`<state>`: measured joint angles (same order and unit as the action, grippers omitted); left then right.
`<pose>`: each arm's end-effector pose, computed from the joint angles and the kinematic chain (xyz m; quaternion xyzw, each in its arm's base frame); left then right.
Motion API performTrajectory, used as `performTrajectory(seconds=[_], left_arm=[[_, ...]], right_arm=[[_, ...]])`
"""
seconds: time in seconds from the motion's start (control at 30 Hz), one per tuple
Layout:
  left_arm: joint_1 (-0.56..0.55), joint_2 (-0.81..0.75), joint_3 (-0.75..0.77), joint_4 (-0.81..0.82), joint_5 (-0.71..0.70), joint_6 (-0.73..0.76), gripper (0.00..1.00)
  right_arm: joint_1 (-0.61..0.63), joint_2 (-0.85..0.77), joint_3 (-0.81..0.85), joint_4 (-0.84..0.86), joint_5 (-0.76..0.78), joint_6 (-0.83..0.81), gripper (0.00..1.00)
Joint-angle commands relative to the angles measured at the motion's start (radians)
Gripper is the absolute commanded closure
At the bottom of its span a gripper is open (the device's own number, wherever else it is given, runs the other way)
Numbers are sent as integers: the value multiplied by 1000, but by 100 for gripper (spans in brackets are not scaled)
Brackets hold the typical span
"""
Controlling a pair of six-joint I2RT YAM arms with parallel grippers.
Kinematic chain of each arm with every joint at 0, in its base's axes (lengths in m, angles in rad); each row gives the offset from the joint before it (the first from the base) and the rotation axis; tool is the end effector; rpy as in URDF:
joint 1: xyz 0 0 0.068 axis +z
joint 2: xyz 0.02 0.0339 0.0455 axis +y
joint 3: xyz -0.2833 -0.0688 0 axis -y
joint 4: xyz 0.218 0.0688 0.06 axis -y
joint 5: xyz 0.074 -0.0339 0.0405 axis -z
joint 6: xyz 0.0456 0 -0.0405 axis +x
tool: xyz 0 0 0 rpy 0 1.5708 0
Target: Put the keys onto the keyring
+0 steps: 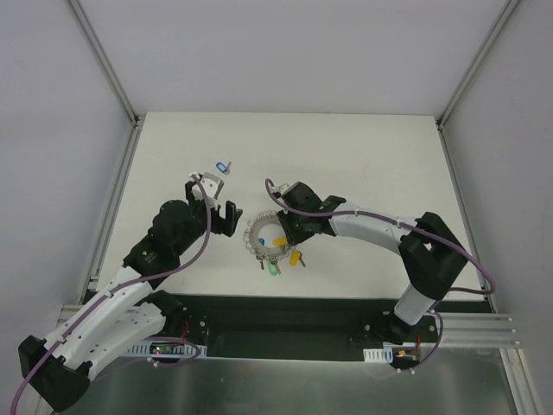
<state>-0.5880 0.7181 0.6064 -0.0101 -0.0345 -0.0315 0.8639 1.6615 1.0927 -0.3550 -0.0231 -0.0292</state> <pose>0.1246 -0.0812 0.3207 0.1947 0.7231 -0.1897 0.6351 0.2160 0.2545 0.2333 -0.4127 0.8535 0.1389 0.2861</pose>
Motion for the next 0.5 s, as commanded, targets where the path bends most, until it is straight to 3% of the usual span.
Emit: performTrajectory(seconds=[0.0,0.47], left_arm=[[2,-23,-37,-37,-80,123,21],[1,-17,-17,-36,-99,102,22]], right_arm=[[11,40,55,22,66,28,69],[61,169,199,-104,216,64,69]])
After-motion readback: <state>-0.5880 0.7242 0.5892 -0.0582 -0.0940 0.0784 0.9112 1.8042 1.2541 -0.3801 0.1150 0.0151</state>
